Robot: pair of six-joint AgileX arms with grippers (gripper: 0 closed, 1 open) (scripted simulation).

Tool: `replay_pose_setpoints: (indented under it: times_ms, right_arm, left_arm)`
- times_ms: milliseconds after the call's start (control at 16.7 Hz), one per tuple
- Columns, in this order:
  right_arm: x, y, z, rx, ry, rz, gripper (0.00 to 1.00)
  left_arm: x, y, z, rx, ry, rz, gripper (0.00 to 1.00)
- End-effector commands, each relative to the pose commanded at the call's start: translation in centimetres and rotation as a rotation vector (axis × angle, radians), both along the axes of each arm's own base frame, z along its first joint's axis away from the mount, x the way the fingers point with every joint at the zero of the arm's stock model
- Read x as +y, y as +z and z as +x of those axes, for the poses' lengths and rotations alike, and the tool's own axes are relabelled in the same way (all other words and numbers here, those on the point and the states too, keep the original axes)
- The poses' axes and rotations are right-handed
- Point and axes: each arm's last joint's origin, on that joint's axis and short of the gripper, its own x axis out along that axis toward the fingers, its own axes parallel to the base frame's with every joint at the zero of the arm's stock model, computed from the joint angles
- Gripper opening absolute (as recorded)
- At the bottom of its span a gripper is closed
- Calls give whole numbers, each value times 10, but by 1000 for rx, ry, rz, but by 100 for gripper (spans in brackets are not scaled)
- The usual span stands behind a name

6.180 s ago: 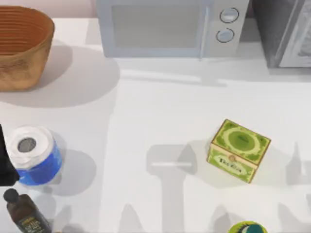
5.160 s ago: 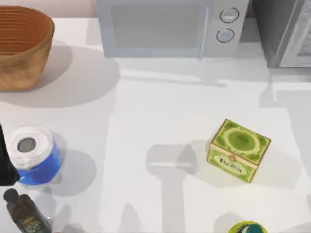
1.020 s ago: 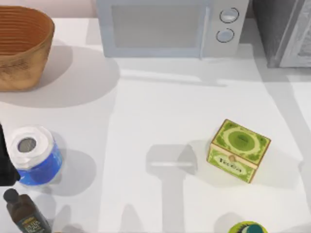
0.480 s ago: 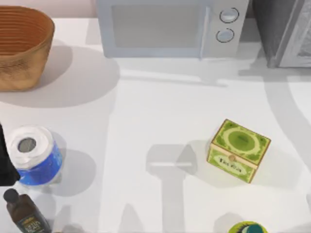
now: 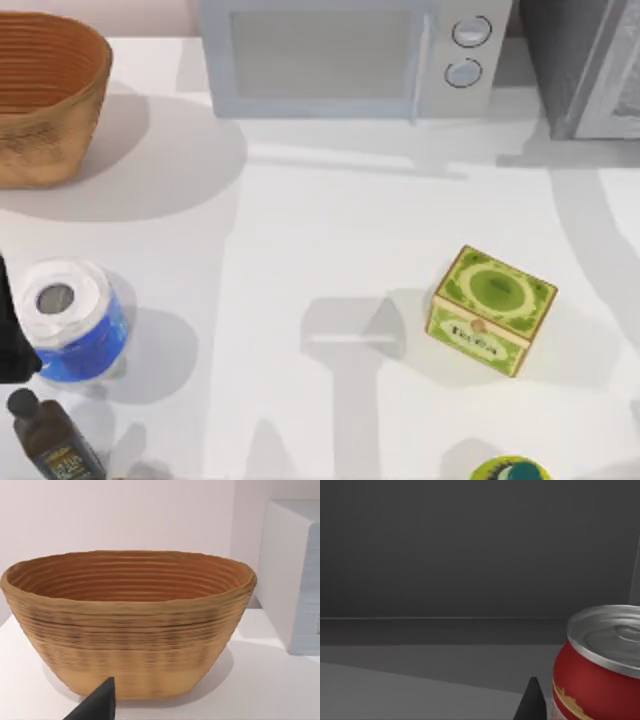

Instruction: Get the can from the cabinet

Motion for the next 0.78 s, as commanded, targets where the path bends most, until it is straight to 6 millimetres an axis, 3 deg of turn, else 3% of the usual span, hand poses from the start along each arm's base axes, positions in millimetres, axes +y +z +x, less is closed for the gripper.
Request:
replay_pose_setpoints:
  times_ms: [180, 360, 780]
  right_arm:
    - [-9, -26, -17, -1, 3, -1, 0]
    - [-19, -76, -35, 25, 7, -6, 0]
    - [-38, -262, -66, 133, 10, -13, 0]
  left_arm:
    - [0, 0, 0, 0, 0, 0, 100]
    - [0, 0, 0, 0, 0, 0, 100]
    - [0, 0, 0, 0, 0, 0, 100]
